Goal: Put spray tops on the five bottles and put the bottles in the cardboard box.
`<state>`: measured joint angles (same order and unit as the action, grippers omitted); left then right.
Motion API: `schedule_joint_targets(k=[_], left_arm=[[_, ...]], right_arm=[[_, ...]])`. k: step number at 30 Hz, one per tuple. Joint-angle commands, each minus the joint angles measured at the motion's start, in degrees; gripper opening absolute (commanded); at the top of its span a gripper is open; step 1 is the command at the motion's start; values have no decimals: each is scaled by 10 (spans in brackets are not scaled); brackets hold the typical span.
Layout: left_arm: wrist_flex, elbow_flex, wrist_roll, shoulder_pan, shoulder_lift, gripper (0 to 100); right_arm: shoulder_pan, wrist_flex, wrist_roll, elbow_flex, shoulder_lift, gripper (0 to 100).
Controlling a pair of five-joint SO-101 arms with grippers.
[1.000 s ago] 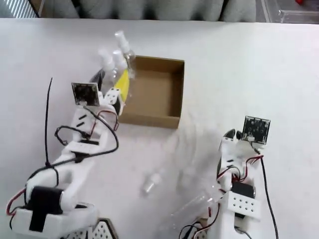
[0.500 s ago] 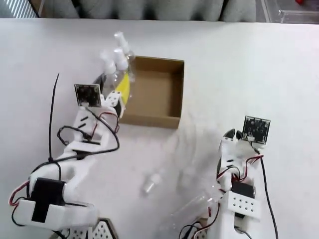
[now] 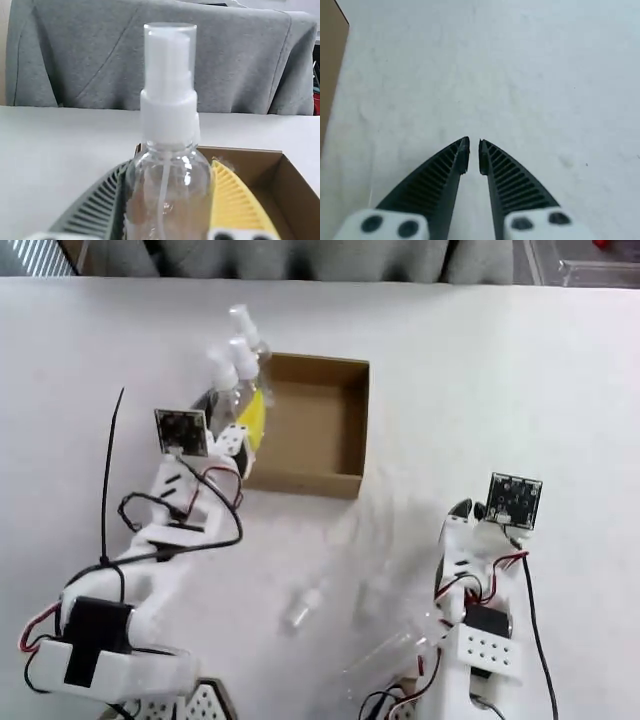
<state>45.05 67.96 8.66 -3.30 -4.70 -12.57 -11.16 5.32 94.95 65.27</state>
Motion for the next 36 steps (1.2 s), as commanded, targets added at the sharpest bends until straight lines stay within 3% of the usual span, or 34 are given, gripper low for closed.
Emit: schedule_joint_targets(k=[1,7,14,32,36], left_arm=[[10,0,1,-7,-3,24],[-14,0,1,-6,-3,35],[-18,0,2,-2,-3,167],[-30,18,1,-2,-3,172],[-34,20,1,-3,-3,256]], right_arm=[[-3,12,8,4,8,16],[-3,12,8,4,8,16],[-4,12,8,4,8,16],[-4,12,8,4,8,16],[-4,12,8,4,8,16]])
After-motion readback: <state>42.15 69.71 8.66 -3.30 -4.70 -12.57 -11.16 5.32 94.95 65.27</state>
